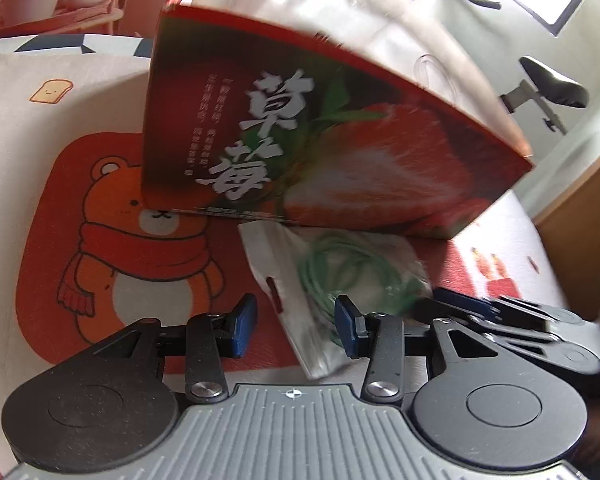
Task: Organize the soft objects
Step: 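Move both grippers down to the clear bag of green cord, then close both grippers on the clear bag of green cord, then lift the clear bag with both grippers and carry it over the box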
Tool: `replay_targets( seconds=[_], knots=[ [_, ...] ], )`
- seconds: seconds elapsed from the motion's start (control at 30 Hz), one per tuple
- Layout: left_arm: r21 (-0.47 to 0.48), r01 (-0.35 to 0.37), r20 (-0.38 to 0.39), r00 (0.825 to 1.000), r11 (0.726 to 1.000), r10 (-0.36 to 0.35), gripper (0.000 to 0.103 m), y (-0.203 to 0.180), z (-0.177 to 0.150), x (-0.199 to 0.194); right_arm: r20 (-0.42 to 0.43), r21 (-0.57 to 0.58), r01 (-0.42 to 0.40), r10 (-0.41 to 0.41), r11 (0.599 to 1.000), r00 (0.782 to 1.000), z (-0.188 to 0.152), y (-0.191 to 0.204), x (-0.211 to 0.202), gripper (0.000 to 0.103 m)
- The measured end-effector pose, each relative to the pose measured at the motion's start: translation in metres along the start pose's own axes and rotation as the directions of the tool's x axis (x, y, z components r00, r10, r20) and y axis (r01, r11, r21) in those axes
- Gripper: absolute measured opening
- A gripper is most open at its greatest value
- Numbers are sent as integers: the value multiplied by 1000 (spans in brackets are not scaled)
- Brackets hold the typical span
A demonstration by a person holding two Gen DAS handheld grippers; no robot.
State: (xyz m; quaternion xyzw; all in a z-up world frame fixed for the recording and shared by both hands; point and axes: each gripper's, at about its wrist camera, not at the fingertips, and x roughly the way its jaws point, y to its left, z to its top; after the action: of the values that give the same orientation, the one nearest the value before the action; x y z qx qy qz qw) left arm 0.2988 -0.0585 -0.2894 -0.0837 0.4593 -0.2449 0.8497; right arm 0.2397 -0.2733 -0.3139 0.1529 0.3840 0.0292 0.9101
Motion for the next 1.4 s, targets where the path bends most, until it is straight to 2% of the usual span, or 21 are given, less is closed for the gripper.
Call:
replay_targets(
  seconds=[0.17, 0.33, 0.57, 0.9, 1.0, 1.13, 1.4],
  knots=[
    [-18, 24, 3, 1000, 1000, -23, 34, -5, 3, 8, -9, 11, -4, 4, 1000, 1000, -3, 5, -4, 26],
    [-19, 57, -31, 998, 998, -57, 27, 0, -5, 0, -31, 20, -18, 19, 1000, 999, -11, 12, -13, 25],
    [8, 75, -46, 996, 997, -75, 25, 5, -22, -11, -68, 1, -46, 46, 999, 997, -16, 17, -24, 28],
    [28, 54, -36, 998, 998, -53, 25, 2, -26, -13, -59, 62, -9, 12, 998, 998, -6, 9, -17, 37],
    [37, 41, -30, 999, 999, -39, 25, -1, -26, -14, -55, 126, -34, 41, 991, 998, -4, 6, -11, 39],
    [30, 53, -29, 998, 998, -52, 25, -1, -28, -14, -64, 119, -73, 81, 990, 995, -2, 14, -6, 39],
    [-35, 81, -19, 997, 996, -81, 24, 8, -31, -25, -62, 135, -102, 111, 986, 992, -4, 19, -17, 28]
  ],
)
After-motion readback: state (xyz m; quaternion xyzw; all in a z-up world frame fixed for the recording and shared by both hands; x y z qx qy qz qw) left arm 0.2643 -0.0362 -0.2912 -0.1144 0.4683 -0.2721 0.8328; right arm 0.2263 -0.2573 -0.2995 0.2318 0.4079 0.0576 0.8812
